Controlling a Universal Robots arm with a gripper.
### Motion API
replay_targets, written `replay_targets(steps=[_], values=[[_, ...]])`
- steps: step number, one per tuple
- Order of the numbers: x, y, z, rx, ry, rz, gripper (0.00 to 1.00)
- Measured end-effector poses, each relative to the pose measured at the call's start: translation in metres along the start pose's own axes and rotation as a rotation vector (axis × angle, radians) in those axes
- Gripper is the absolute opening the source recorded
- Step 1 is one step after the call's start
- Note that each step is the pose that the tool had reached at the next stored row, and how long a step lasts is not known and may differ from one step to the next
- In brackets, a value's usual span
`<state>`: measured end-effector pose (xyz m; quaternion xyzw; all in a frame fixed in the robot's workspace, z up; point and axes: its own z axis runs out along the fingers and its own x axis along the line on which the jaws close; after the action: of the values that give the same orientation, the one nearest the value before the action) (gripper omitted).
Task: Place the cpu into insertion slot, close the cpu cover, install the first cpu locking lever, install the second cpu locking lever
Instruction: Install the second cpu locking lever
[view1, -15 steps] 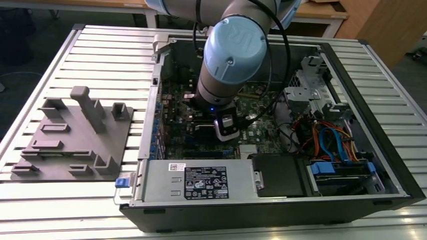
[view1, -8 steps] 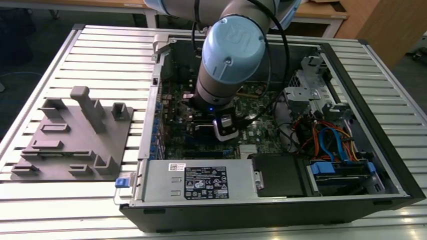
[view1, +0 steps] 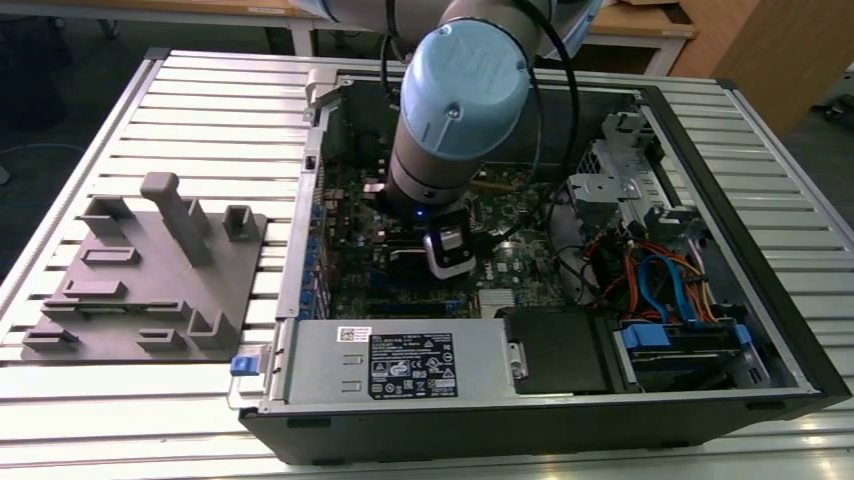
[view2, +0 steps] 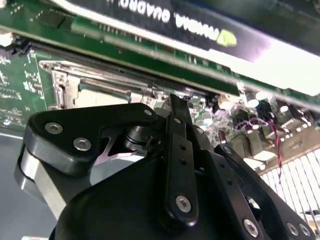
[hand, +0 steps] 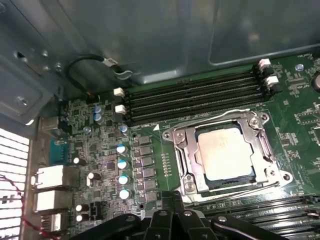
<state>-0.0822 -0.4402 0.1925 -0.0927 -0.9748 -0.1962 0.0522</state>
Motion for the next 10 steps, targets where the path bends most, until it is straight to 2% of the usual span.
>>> replay_targets(steps=[6, 10], values=[[0.0027, 0.0051, -0.013, 0.0001, 0.0, 0.0, 0.1], [0.0029, 0.0057, -0.0142, -0.0003, 0.0, 0.0, 0.1]])
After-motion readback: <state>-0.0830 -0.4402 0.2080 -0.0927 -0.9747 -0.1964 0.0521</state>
